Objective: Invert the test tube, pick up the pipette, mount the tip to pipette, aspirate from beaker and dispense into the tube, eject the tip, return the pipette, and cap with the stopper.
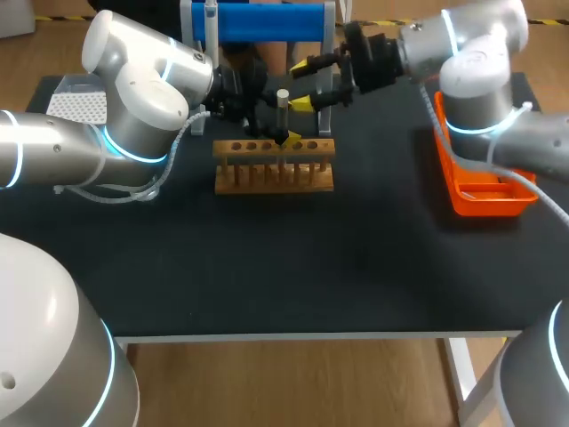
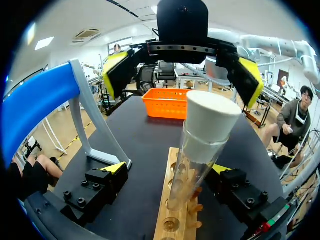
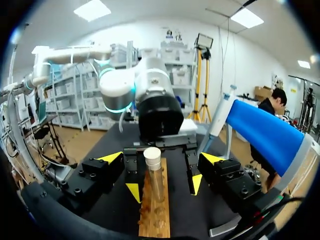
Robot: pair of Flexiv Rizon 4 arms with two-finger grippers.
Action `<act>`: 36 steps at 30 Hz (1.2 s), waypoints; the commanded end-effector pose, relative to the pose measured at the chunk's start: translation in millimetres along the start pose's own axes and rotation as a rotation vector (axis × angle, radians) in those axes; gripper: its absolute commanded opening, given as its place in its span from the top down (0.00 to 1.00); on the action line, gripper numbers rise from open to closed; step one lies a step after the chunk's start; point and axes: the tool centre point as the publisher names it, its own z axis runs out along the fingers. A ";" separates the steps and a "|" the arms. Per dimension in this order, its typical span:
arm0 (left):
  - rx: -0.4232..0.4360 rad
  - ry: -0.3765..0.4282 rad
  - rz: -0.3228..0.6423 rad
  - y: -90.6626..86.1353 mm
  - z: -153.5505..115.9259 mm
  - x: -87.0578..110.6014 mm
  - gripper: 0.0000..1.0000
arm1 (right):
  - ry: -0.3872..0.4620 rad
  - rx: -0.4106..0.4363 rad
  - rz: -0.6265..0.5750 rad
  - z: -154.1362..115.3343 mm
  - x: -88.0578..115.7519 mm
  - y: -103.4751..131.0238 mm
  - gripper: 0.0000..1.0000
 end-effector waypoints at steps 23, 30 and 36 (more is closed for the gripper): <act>-0.002 0.004 -0.001 -0.2 0.1 -1.0 0.00 | 0.049 -0.300 -0.001 -0.1 4.9 12.1 1.00; -0.002 0.004 -0.001 -0.2 0.1 -1.0 0.00 | 0.063 -0.297 0.011 5.5 5.3 16.3 1.00; -0.002 0.004 -0.001 -0.2 0.1 -1.0 0.00 | 0.072 -0.294 0.022 9.6 6.4 18.0 1.00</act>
